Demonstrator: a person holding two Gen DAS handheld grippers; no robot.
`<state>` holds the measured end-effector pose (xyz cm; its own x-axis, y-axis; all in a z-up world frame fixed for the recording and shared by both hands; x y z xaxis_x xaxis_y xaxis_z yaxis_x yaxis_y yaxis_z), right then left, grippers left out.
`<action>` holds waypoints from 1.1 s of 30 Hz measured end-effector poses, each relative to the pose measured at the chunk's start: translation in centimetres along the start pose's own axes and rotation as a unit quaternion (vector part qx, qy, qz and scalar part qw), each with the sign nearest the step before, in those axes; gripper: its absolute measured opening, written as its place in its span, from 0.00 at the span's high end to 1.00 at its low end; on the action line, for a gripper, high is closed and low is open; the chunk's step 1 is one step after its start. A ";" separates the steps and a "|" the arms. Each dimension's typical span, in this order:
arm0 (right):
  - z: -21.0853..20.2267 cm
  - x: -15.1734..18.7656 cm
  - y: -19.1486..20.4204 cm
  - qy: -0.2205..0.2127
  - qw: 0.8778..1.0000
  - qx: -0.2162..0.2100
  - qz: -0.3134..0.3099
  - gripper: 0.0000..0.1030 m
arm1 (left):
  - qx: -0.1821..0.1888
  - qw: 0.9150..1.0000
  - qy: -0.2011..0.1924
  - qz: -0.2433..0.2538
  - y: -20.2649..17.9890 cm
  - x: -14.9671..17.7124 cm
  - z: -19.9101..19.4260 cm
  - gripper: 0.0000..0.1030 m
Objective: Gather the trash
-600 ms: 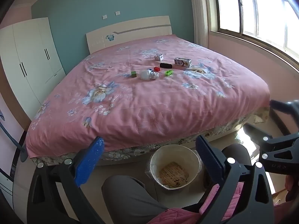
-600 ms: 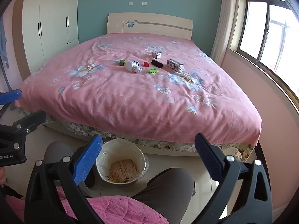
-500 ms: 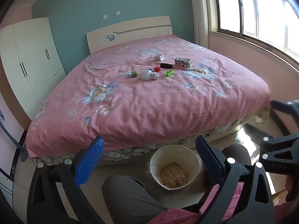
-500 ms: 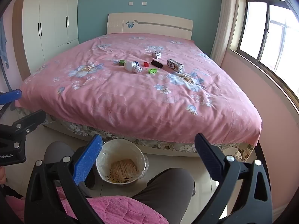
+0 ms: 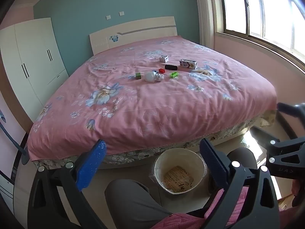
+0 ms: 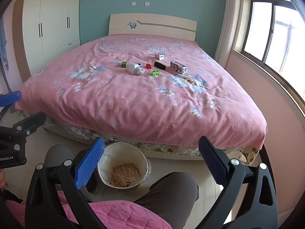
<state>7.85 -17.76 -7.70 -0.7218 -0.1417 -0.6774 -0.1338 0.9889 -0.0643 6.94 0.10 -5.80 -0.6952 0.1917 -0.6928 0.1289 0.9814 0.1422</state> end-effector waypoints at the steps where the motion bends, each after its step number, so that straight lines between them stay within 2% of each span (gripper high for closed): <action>1: 0.0 0.0 0.0 0.000 1.000 0.000 0.000 0.06 | 0.000 1.000 0.000 0.000 0.0 0.0 0.0 0.03; 33: 0.8 0.4 0.1 0.012 1.000 -0.002 0.002 0.06 | -0.012 1.000 0.013 0.009 1.2 1.0 1.5 0.03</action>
<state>8.11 -17.65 -8.58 -0.7379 -0.1387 -0.6605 -0.1332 0.9893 -0.0590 7.44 1.43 -7.34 -0.7113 0.2077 -0.6715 0.1240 0.9774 0.1711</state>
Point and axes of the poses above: each gripper's, at about its wrist camera, not at the fingertips, and z roughly the way its jaws point, y to its left, x to its underside, the point moved 9 cm from there along z, roughly the way its jaws point, and after that the axes turned 5 degrees about y, right-handed, at the moved point
